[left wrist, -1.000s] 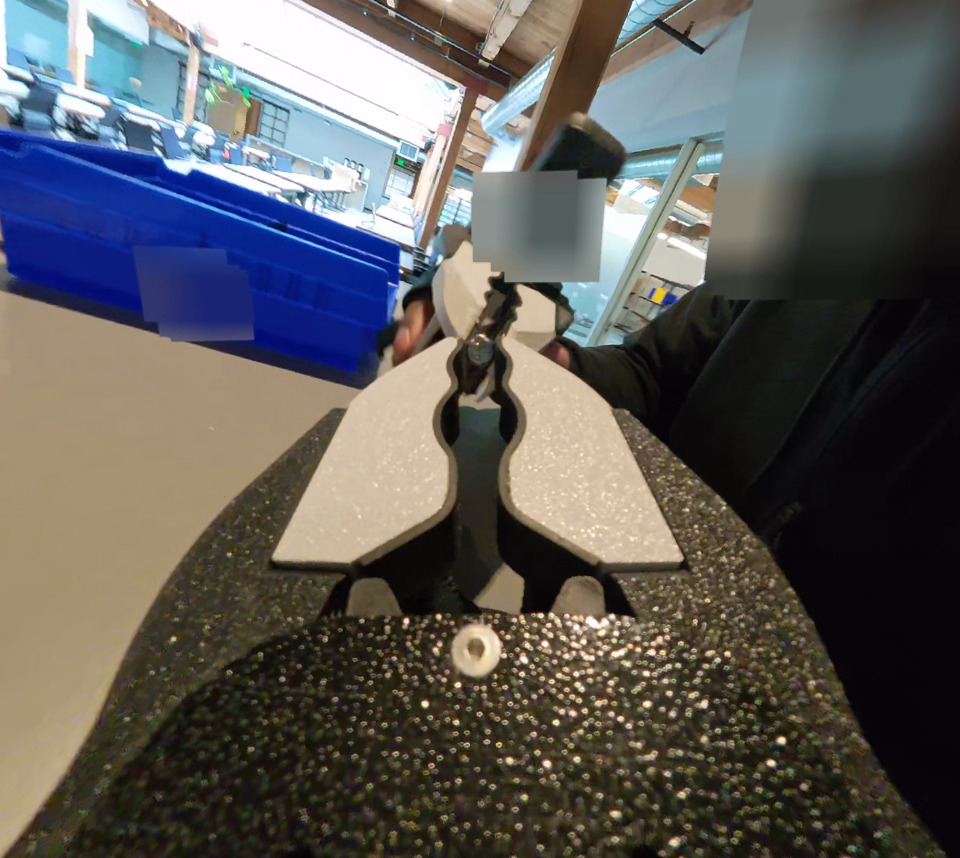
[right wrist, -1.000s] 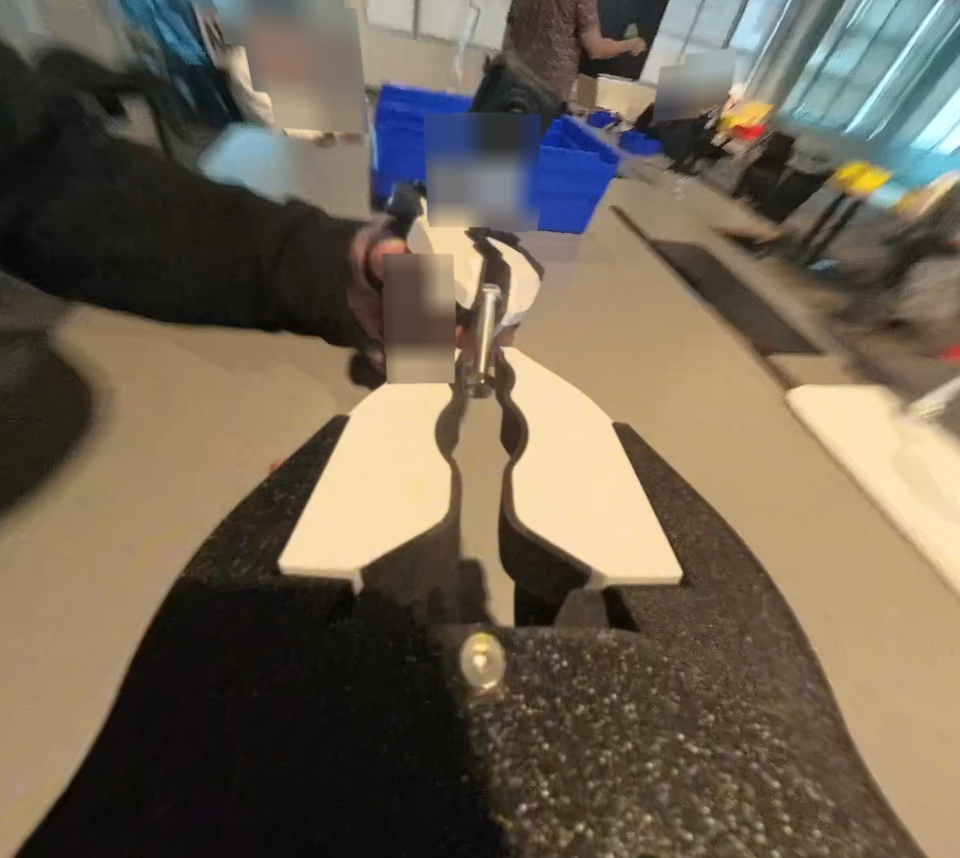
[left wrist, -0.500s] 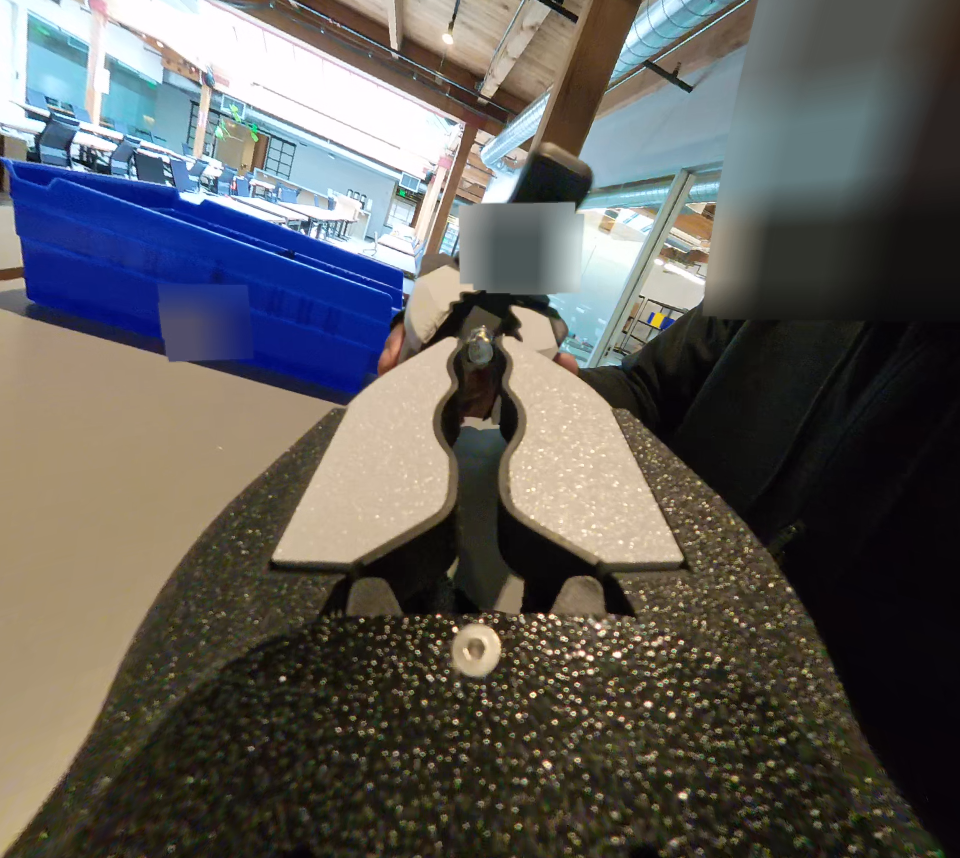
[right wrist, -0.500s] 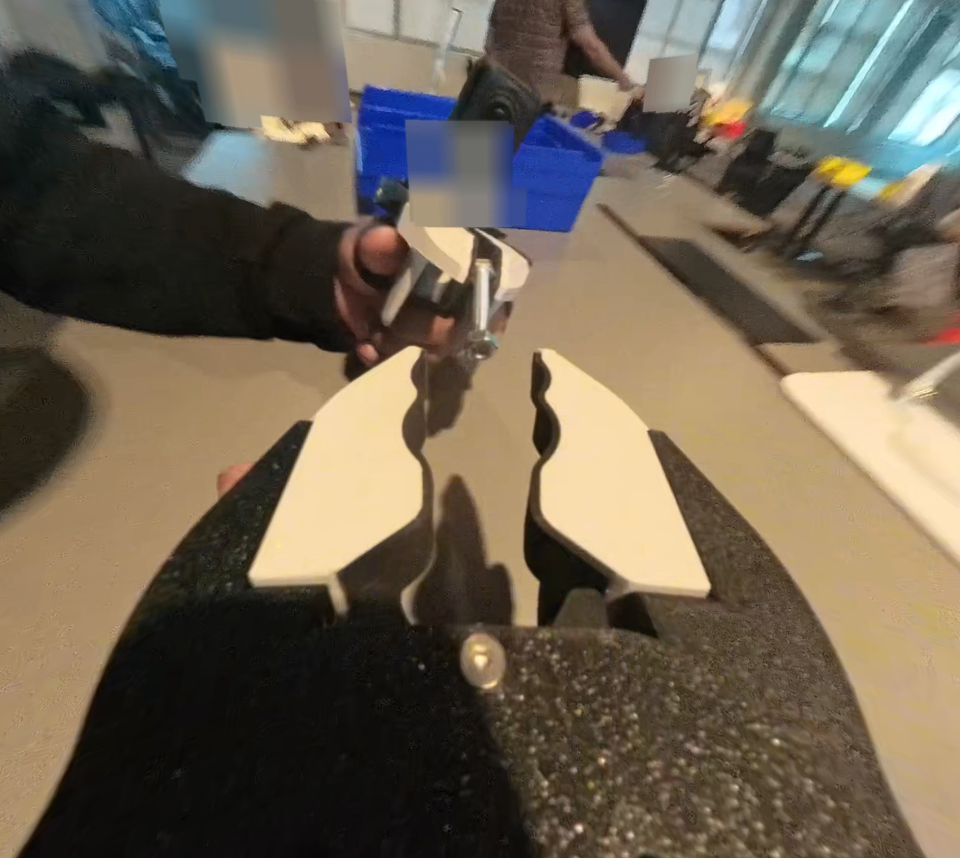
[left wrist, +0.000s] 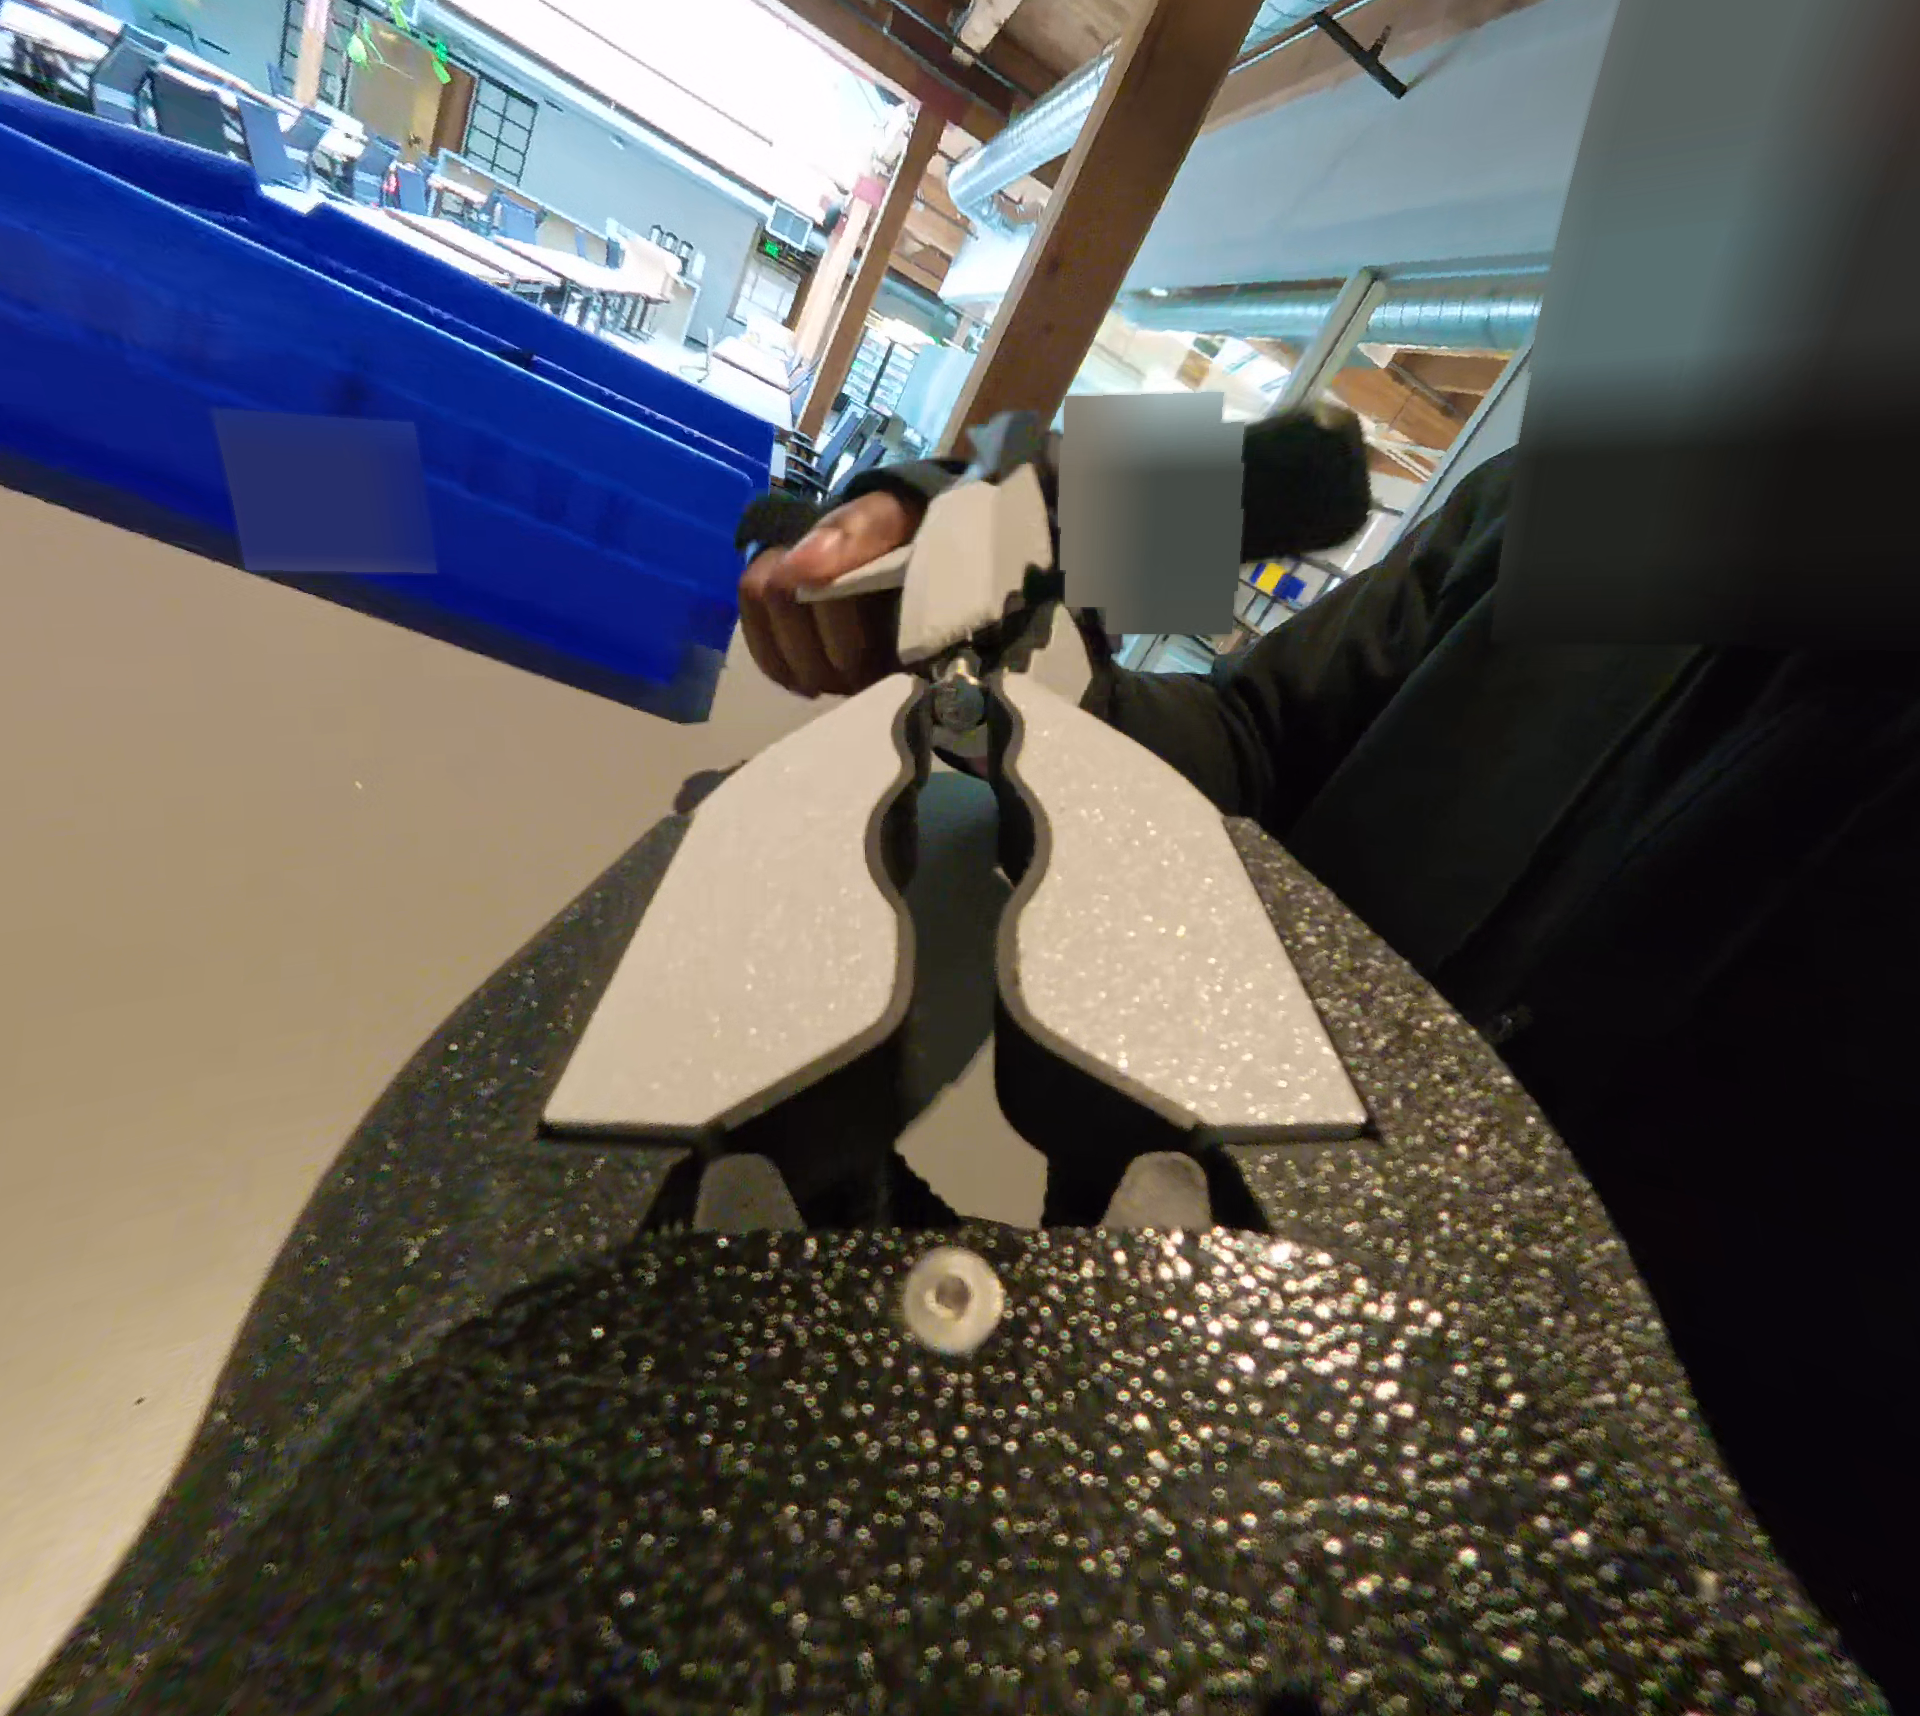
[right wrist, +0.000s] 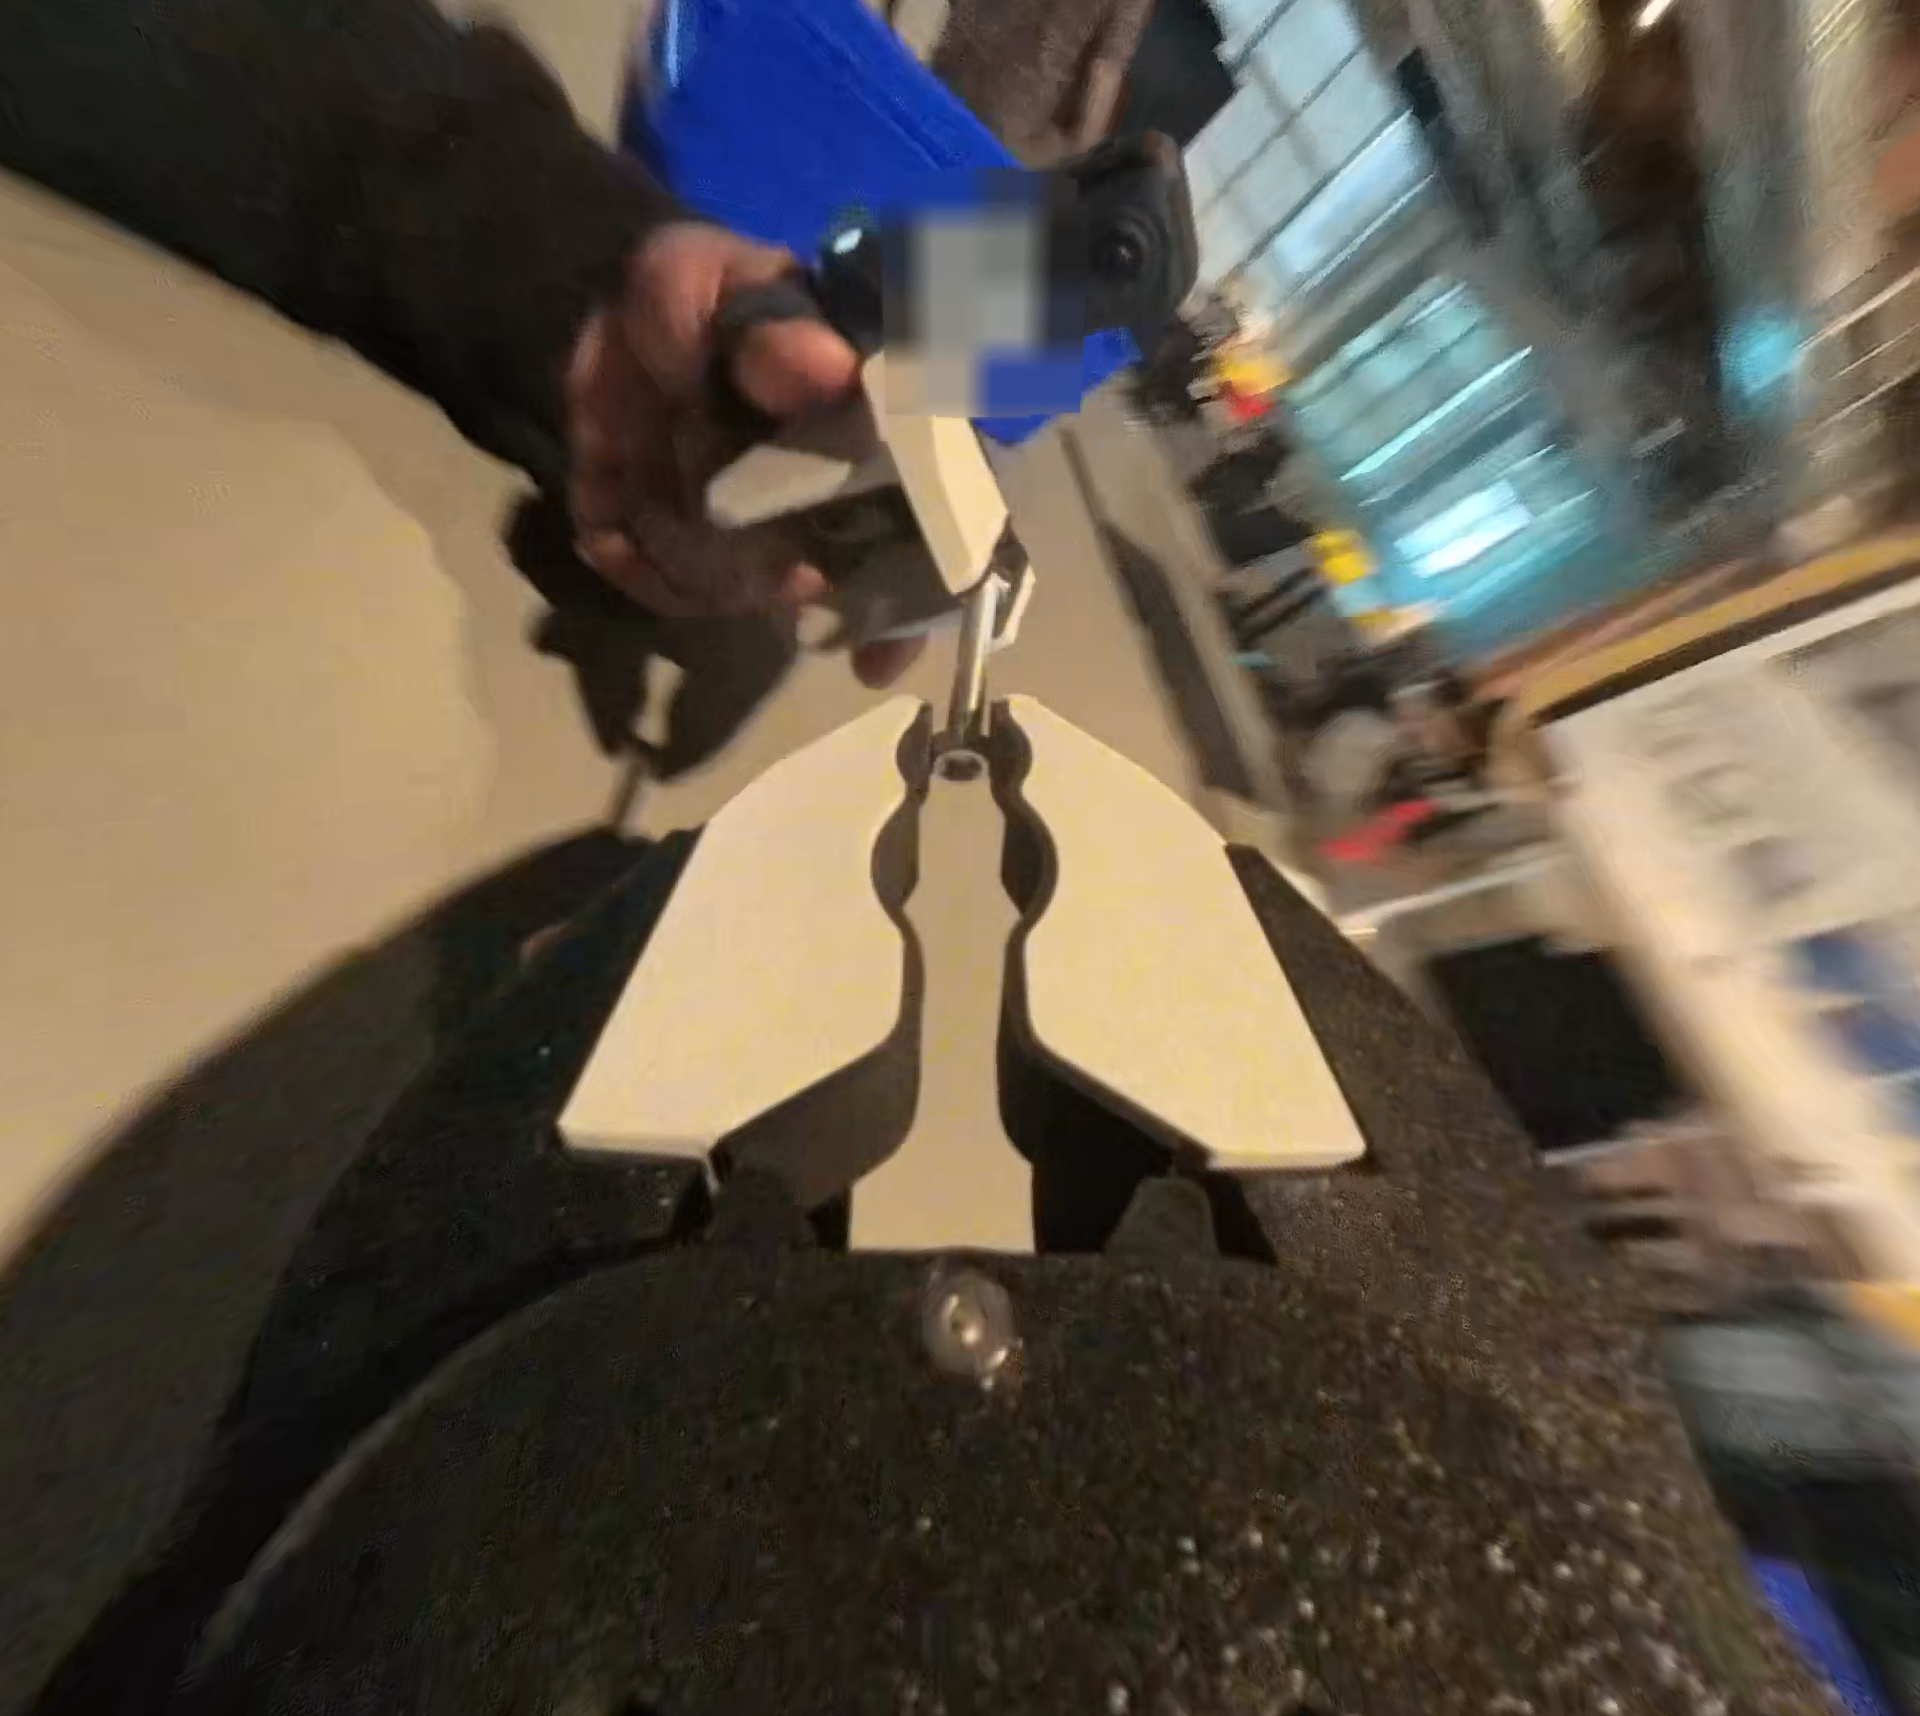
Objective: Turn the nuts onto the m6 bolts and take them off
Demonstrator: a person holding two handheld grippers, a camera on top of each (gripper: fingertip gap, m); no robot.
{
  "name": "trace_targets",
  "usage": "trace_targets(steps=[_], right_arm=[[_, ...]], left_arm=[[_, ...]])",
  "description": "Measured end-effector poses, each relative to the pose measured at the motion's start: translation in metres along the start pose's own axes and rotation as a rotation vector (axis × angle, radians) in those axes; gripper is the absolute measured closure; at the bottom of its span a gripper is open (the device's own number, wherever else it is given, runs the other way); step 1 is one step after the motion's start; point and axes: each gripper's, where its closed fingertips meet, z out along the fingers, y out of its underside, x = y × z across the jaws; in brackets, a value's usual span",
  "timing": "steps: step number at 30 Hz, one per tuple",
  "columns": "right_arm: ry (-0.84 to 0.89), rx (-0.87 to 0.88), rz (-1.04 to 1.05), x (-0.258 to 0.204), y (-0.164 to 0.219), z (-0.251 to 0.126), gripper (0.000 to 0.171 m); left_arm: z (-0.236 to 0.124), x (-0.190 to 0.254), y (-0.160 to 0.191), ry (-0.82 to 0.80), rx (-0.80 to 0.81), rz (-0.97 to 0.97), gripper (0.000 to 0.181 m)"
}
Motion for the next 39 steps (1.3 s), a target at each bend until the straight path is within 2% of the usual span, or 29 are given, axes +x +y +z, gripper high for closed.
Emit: trace_targets(steps=[1, 2, 3, 5, 7, 12, 16, 18, 21, 25, 27, 29, 32, 36, 39], right_arm=[[0.050, -0.015, -0.099, 0.001, 0.000, 0.000, 0.161], [0.063, -0.014, -0.105, 0.000, -0.001, 0.000, 0.161], [0.038, -0.003, -0.037, -0.002, -0.002, 0.002, 0.157], [-0.017, 0.010, 0.162, -0.001, -0.001, 0.005, 0.132], [-0.075, 0.036, 0.367, 0.001, -0.001, 0.006, 0.123], [-0.244, 0.167, 0.848, 0.006, -0.008, 0.005, 0.130], [-0.355, 0.225, 1.030, 0.004, -0.013, 0.004, 0.144], [-0.343, 0.201, 0.977, 0.000, -0.012, 0.005, 0.161], [-0.242, 0.129, 0.748, 0.000, -0.005, 0.006, 0.161], [-0.037, 0.010, 0.160, 0.000, 0.003, 0.004, 0.161], [0.033, -0.031, -0.027, -0.001, 0.006, 0.004, 0.160], [0.005, -0.005, 0.042, -0.005, 0.003, 0.005, 0.155], [-0.070, 0.022, 0.290, -0.005, 0.004, 0.009, 0.129], [-0.122, 0.095, 0.578, 0.005, 0.002, 0.007, 0.127], [-0.123, 0.136, 0.661, 0.012, 0.000, 0.004, 0.130]], left_arm=[[0.000, 0.000, 0.000, -0.001, 0.000, 0.001, 0.172], [-0.001, 0.001, -0.001, 0.005, 0.009, 0.003, 0.172], [-0.002, 0.002, -0.004, 0.014, 0.028, 0.014, 0.172], [-0.004, 0.003, -0.010, 0.017, 0.073, 0.039, 0.172], [-0.007, 0.003, -0.015, 0.018, 0.108, 0.047, 0.171], [-0.007, 0.002, -0.017, -0.010, 0.110, 0.103, 0.171], [-0.004, 0.001, -0.014, -0.023, 0.091, 0.129, 0.171], [-0.003, 0.002, -0.013, -0.022, 0.084, 0.126, 0.171], [-0.003, -0.001, -0.008, -0.018, 0.054, 0.066, 0.171], [-0.001, 0.000, -0.001, 0.008, 0.010, -0.020, 0.172], [0.000, 0.000, -0.001, 0.006, 0.006, -0.013, 0.172], [-0.002, 0.001, -0.004, 0.009, 0.028, 0.004, 0.172], [-0.005, -0.001, -0.010, -0.011, 0.064, 0.031, 0.171], [-0.006, -0.005, -0.013, -0.039, 0.082, 0.059, 0.172], [-0.005, -0.005, -0.012, -0.049, 0.072, 0.071, 0.171]])
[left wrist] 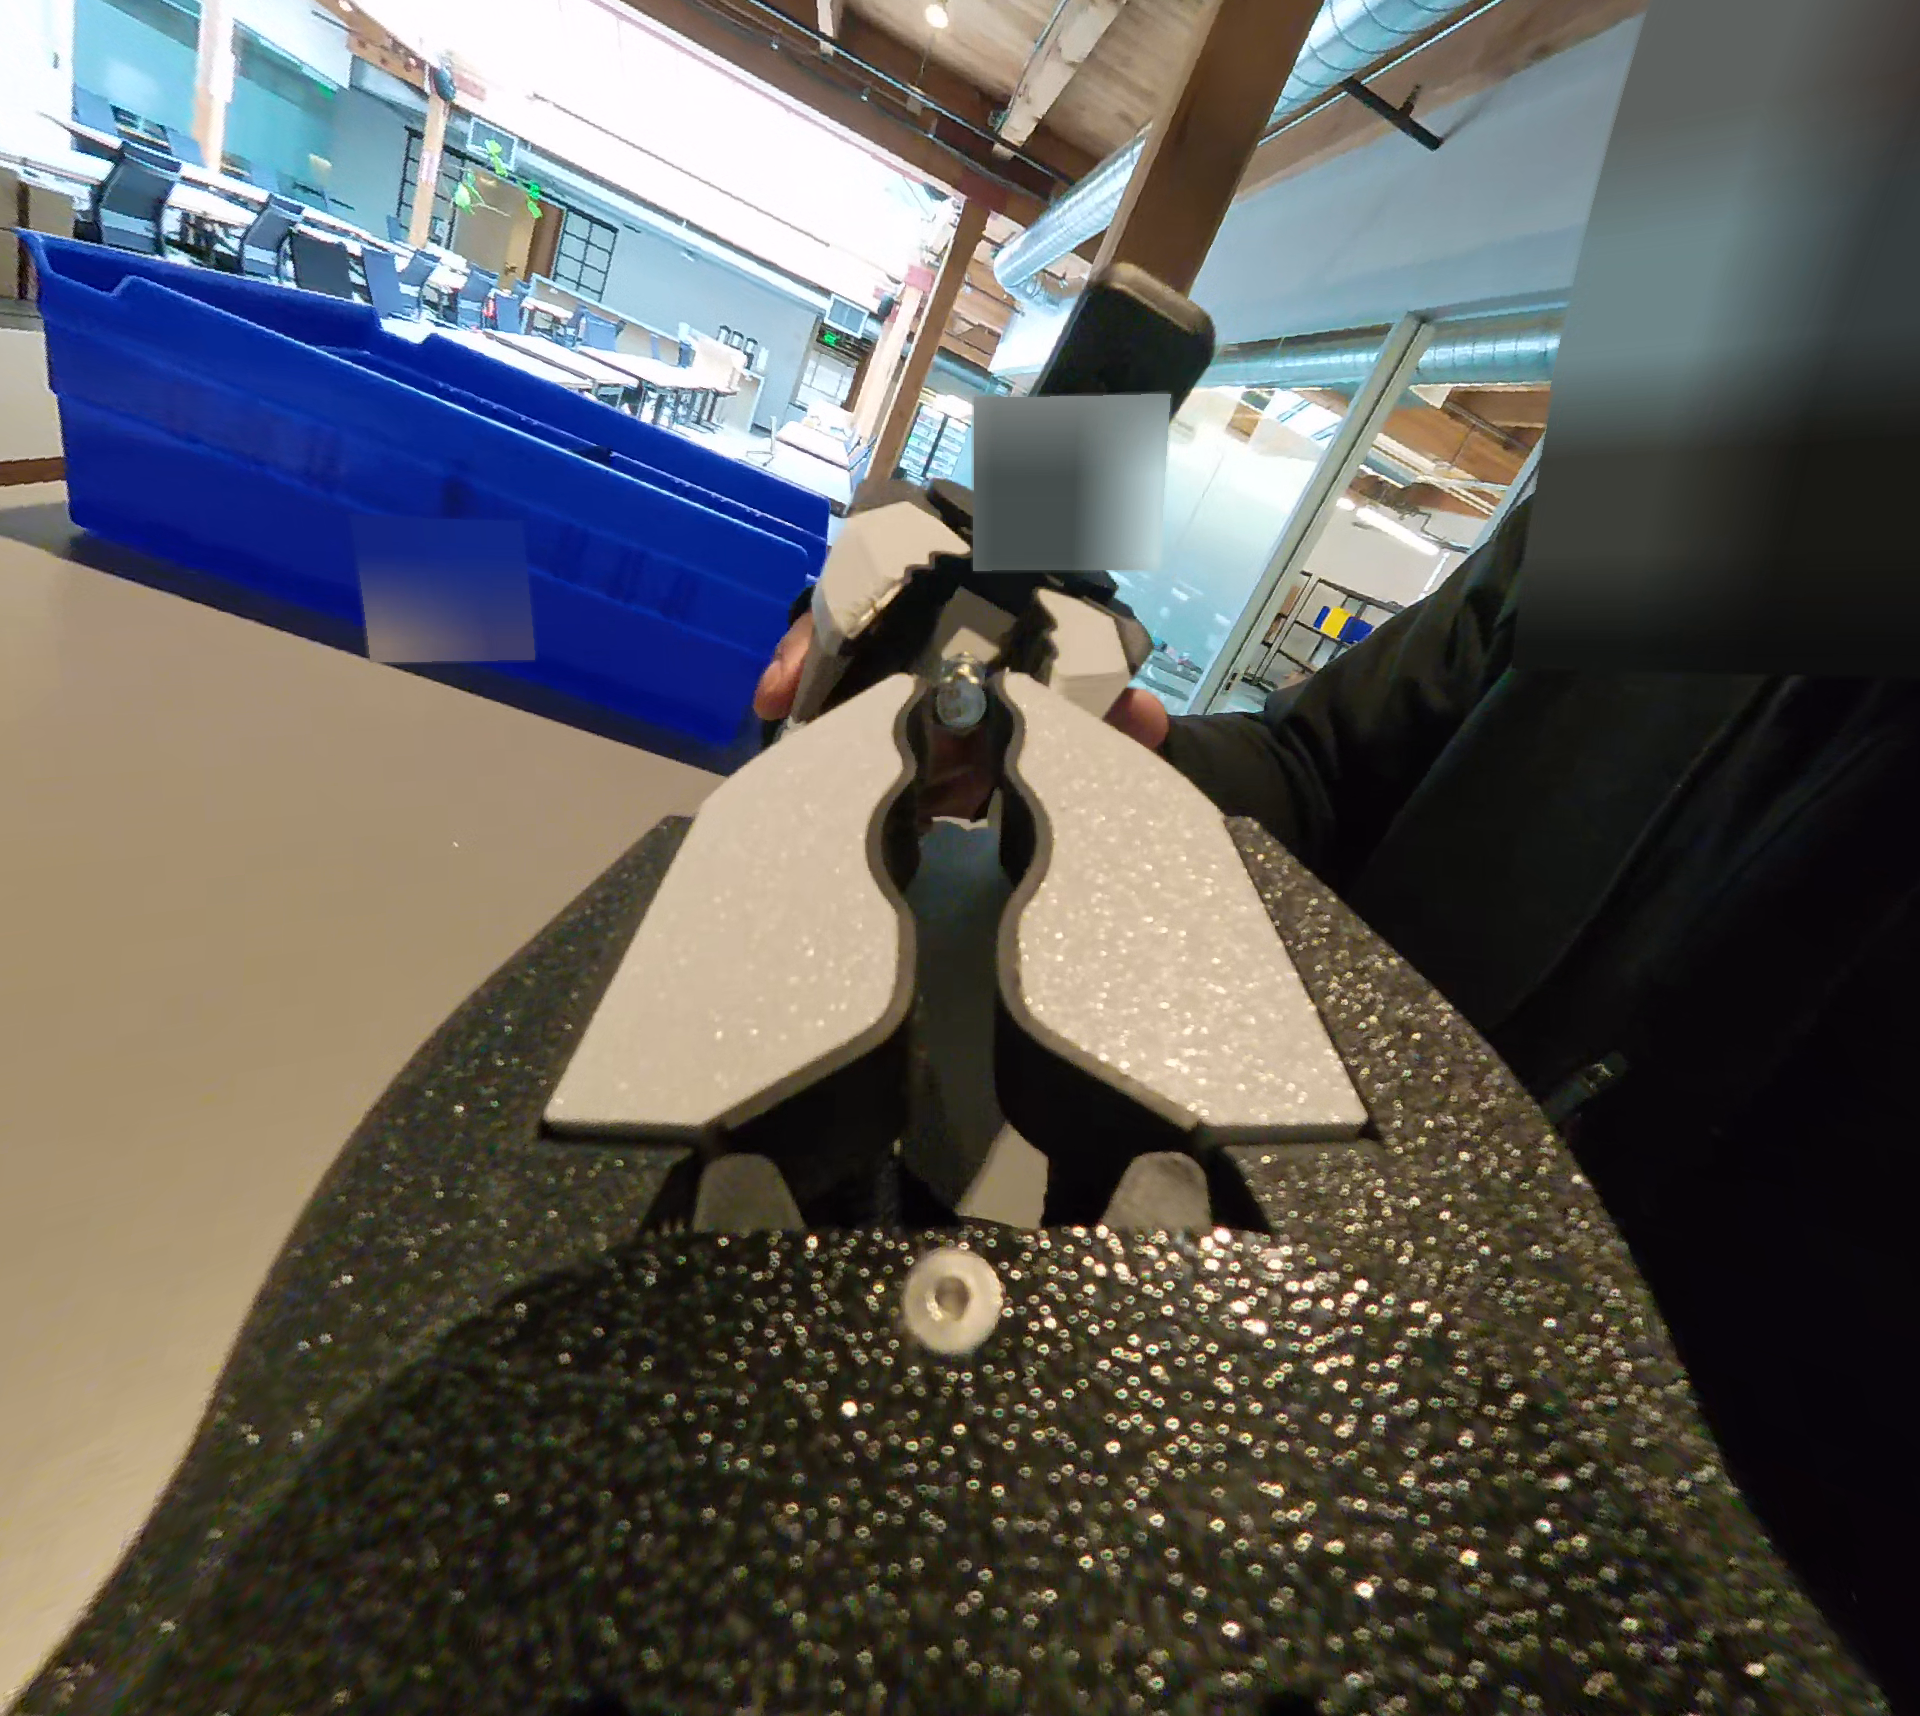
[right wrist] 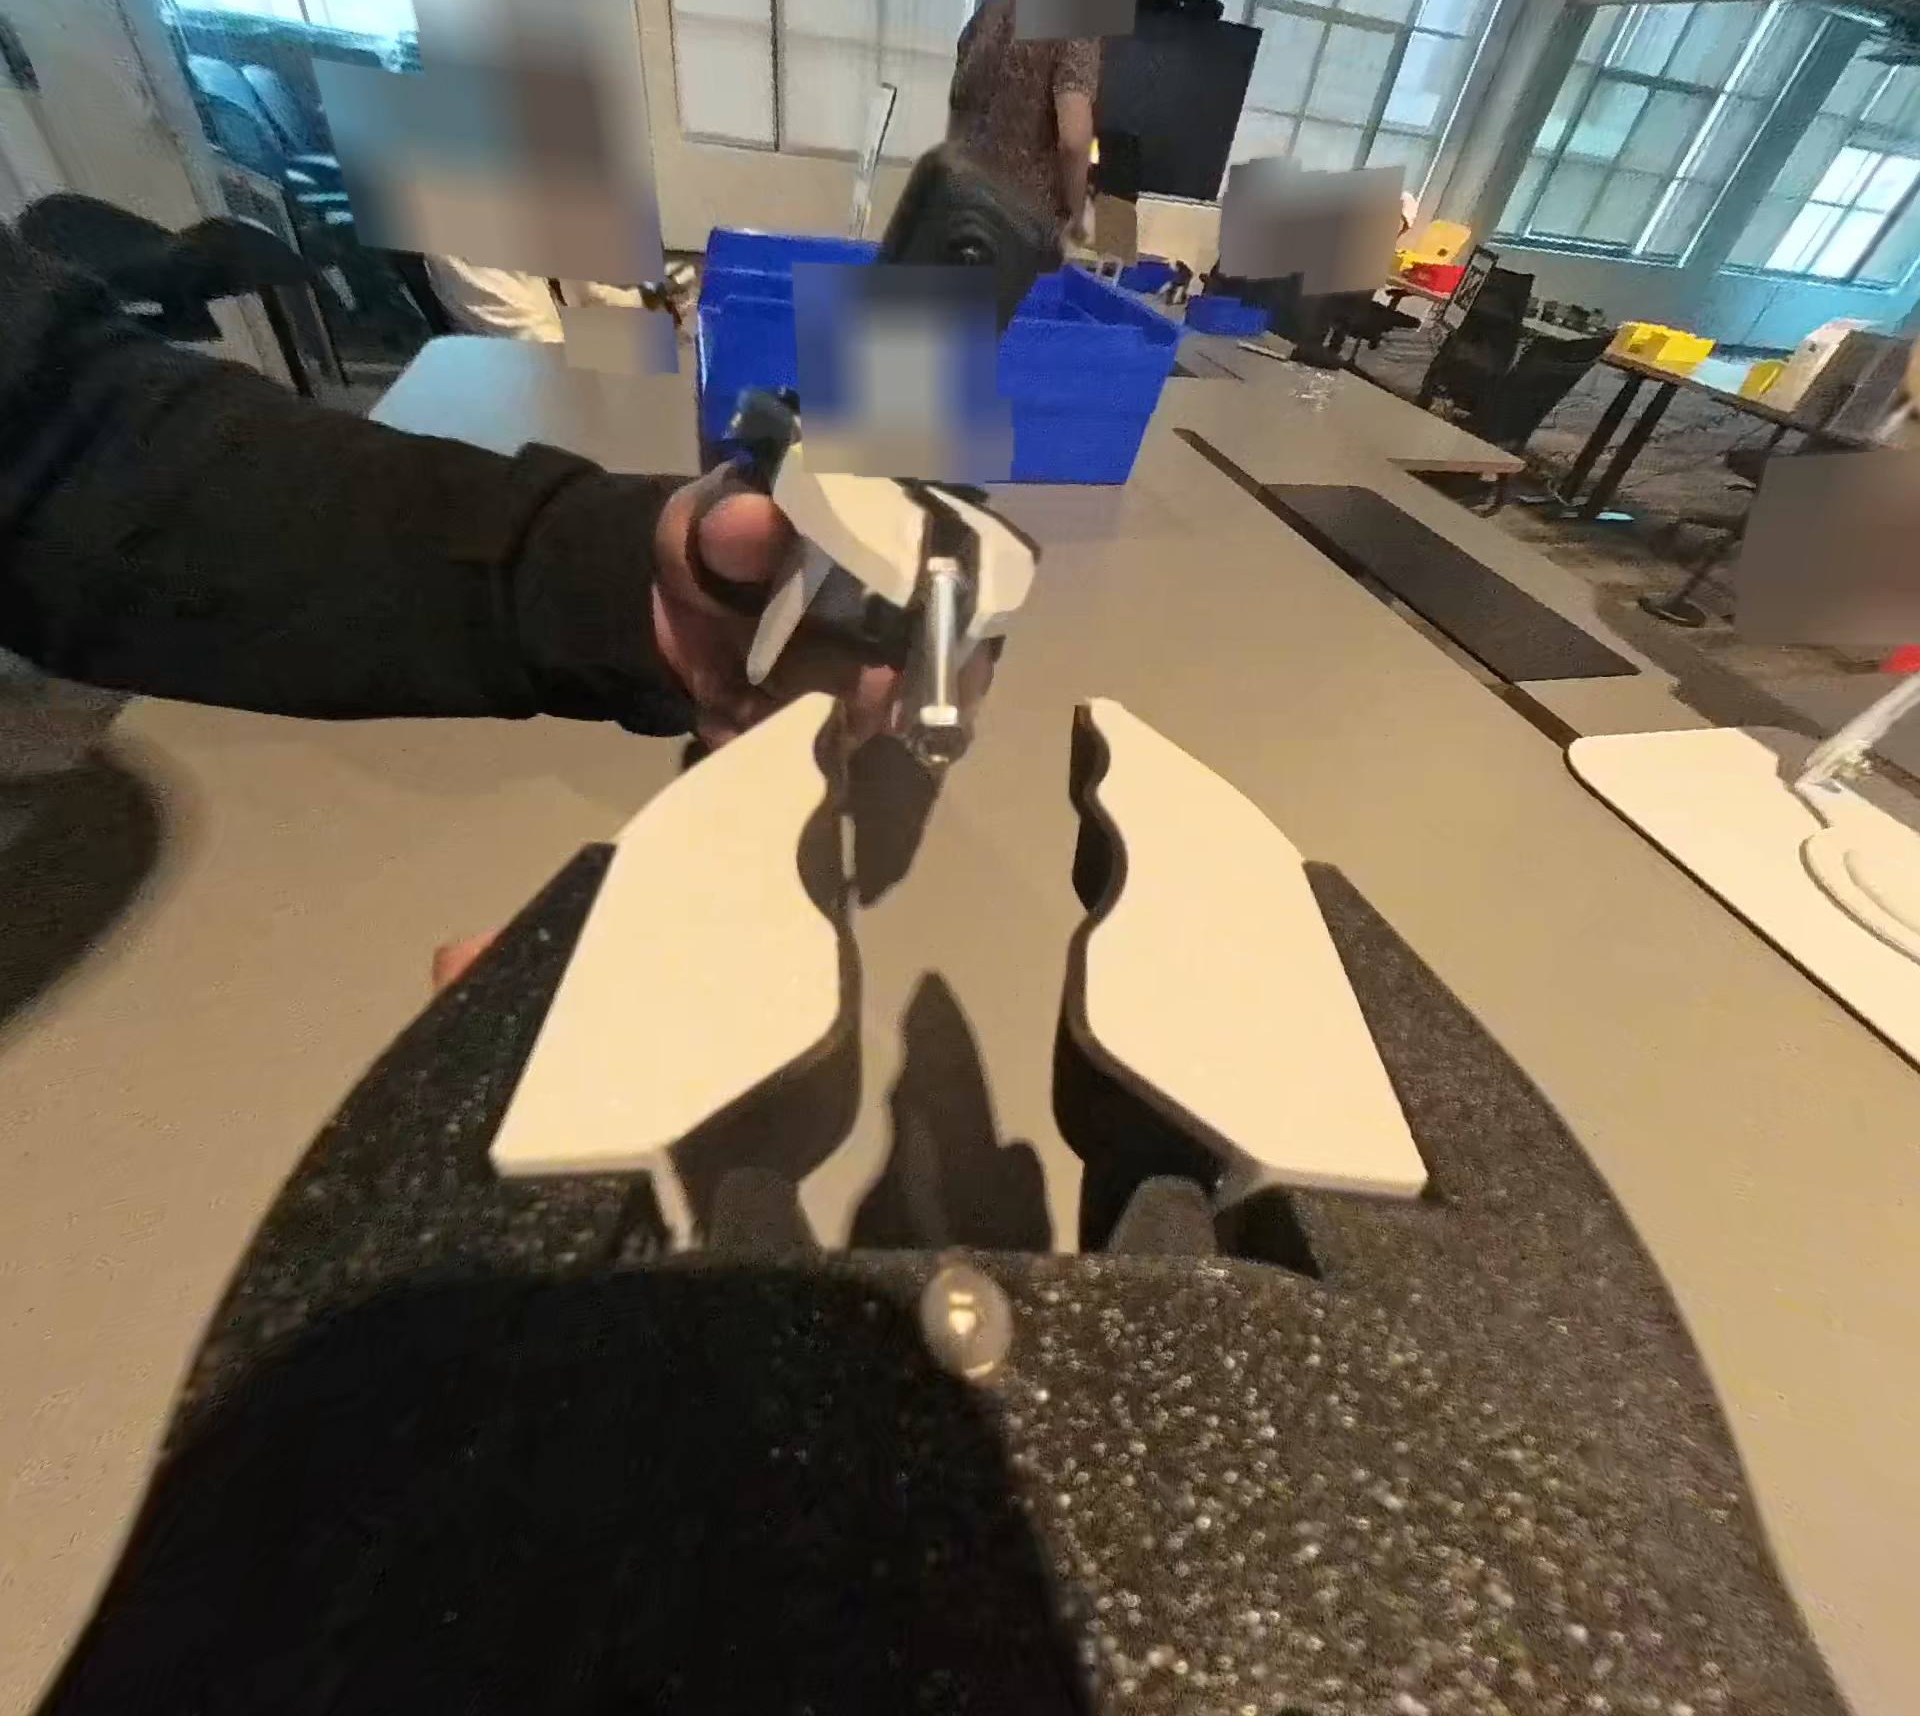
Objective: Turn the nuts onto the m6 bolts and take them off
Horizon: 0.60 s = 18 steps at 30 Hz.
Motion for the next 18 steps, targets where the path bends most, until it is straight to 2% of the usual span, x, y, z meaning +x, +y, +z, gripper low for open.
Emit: trace_targets(steps=[5, 9, 16, 18], right_arm=[[-0.006, -0.014, -0.039, -0.0038, 0.0017, 0.0011, 0.141], [0.014, -0.015, -0.068, -0.0032, 0.0020, 0.0013, 0.159], [-0.004, -0.026, -0.085, -0.0046, 0.0027, 0.0002, 0.160], [-0.011, -0.041, -0.094, -0.0051, 0.0045, 0.0001, 0.160]], left_arm=[[0.0005, -0.0009, -0.0005, -0.010, 0.005, 0.010, 0.171], [0.0010, 0.0001, 0.0001, -0.006, 0.000, 0.013, 0.171], [0.0006, 0.0006, 0.0041, -0.016, -0.035, 0.034, 0.171], [-0.0009, -0.0031, 0.0058, -0.053, -0.063, 0.075, 0.165]])
